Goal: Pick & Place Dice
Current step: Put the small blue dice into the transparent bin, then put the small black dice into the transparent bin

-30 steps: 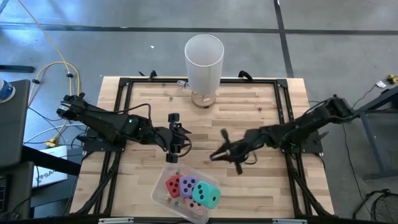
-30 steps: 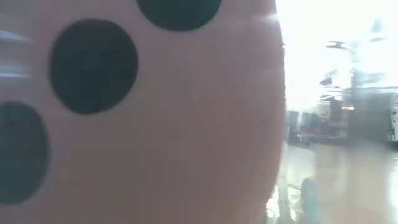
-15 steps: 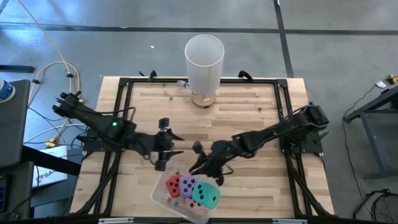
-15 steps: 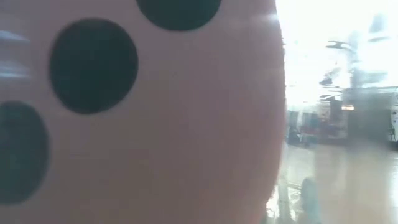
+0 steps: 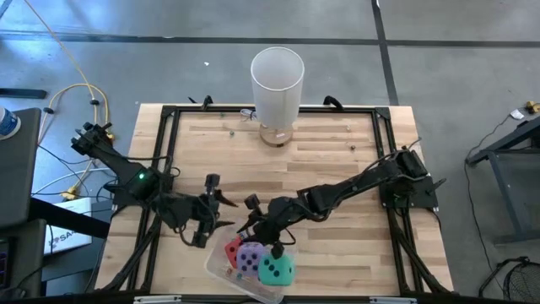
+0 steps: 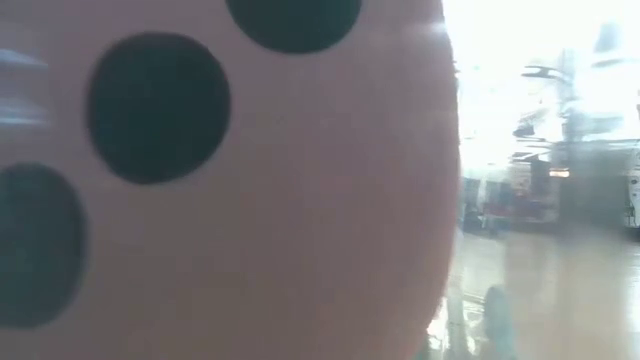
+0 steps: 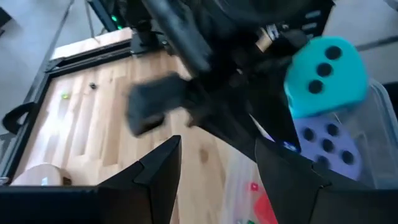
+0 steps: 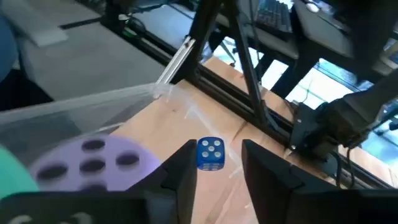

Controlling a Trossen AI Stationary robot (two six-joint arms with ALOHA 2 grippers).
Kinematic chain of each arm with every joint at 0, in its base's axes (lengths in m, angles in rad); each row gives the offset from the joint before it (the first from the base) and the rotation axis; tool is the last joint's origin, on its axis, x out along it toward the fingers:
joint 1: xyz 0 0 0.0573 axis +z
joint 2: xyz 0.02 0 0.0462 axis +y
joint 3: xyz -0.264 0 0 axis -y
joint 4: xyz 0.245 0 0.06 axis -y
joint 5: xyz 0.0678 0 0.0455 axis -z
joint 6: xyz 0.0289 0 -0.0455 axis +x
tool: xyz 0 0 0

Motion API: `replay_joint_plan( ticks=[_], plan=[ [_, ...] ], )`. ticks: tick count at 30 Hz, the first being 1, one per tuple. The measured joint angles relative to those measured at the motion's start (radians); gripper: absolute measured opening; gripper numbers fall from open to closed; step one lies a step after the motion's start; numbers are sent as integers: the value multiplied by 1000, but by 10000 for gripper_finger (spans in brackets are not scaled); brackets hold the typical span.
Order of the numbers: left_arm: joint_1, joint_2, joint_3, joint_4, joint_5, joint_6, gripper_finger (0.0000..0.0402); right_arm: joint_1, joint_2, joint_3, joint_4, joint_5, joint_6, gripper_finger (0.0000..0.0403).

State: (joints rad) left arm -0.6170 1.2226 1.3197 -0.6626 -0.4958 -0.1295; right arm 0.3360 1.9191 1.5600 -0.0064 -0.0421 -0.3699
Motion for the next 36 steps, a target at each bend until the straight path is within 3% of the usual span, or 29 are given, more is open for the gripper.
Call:
replay_joint_plan(
  ticks=[6, 11, 14, 17, 21, 23, 25, 31, 36],
  plan=[
    [-37, 24, 0, 11, 0, -2, 197, 14, 0, 0, -27, 155, 8, 160],
    [-40, 24, 0, 16, -4, 1, 197, 22, 0, 0, -28, 151, 11, 193],
    [-40, 24, 0, 16, -7, 9, 197, 35, 0, 0, -34, 211, 10, 209],
    [-38, 24, 0, 16, -7, 9, 197, 61, -25, -2, -53, 398, 51, 220],
    [-32, 24, 0, 9, -7, 9, 197, 92, -95, 0, -169, 697, 224, 223],
    [-32, 24, 0, 2, -7, 8, 197, 98, -126, 0, -263, 787, 339, 220],
    [-32, 24, 0, -2, -7, 9, 197, 98, -166, 0, -433, 799, 517, 217],
    [-32, 24, 0, -4, -7, 17, 197, 46, -225, -3, -1070, 684, 1179, 211],
    [-31, 24, 0, -8, -7, 19, 197, 6, -222, -101, -1462, 640, 1703, 210]
  ],
)
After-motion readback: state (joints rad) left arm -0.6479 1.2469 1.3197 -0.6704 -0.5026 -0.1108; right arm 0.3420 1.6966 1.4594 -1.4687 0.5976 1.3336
